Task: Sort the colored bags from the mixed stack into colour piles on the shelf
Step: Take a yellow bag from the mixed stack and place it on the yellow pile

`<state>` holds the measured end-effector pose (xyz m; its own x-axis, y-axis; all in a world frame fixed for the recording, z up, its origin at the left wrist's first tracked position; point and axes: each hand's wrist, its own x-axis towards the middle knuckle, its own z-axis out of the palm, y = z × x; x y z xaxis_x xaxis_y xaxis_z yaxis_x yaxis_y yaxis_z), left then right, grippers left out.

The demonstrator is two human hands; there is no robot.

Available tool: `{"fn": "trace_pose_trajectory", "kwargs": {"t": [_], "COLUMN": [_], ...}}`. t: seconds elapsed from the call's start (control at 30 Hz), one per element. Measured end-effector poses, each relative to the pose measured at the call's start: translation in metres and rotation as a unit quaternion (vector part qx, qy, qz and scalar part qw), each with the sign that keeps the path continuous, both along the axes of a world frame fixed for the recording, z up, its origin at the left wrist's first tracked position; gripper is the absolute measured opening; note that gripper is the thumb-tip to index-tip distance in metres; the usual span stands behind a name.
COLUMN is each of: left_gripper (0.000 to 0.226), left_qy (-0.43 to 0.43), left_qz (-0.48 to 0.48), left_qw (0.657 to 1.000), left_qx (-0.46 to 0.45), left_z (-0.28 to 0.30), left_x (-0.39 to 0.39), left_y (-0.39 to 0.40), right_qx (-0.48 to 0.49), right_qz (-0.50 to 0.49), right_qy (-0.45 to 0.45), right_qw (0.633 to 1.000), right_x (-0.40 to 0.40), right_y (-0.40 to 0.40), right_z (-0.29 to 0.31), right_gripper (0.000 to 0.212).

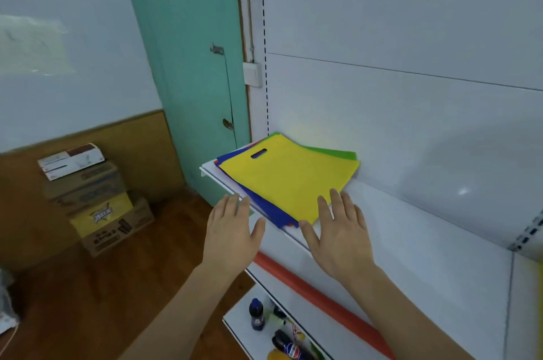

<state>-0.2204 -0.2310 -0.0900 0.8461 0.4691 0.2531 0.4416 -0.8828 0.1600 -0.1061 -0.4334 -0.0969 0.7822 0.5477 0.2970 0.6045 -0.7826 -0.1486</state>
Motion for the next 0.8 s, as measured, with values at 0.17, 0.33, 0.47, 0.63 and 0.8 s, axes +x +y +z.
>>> {"fn": "trace_pose_trajectory", "kwargs": {"t": [0.17, 0.33, 0.47, 0.63, 0.8], "left_gripper": [0.07, 0.079, 0.093, 0.083, 0.073], "left_qy": [-0.003, 0.036, 0.09, 0.081, 0.026], "left_qz": [-0.022, -0.074, -0.113, -0.192, -0.25], "left_qw": [1.0, 0.996, 0.988, 0.976, 0.966], "left_qx": [0.015, 0.029, 0.045, 0.07, 0.061], "left_z": [-0.002, -0.009, -0.015, -0.026, -0.033], "left_x": [0.051, 0.107, 0.136, 0.148, 0.153], "left_y": [0.057, 0.111, 0.14, 0.146, 0.147], "right_qx": [-0.032, -0.073, -0.076, -0.093, -0.109], "right_qz": [-0.034, -0.11, -0.169, -0.232, -0.257], "right_qy": [0.0, 0.023, 0.048, 0.092, 0.1], "right_qw": [0.999, 0.991, 0.982, 0.964, 0.955], "right_x": [0.032, 0.05, 0.052, 0.053, 0.056], "right_y": [0.045, 0.086, 0.116, 0.134, 0.123], "right_z": [-0.005, -0.013, -0.014, -0.018, -0.014], "right_gripper": [0.087, 0.085, 0.082, 0.082, 0.079]}}
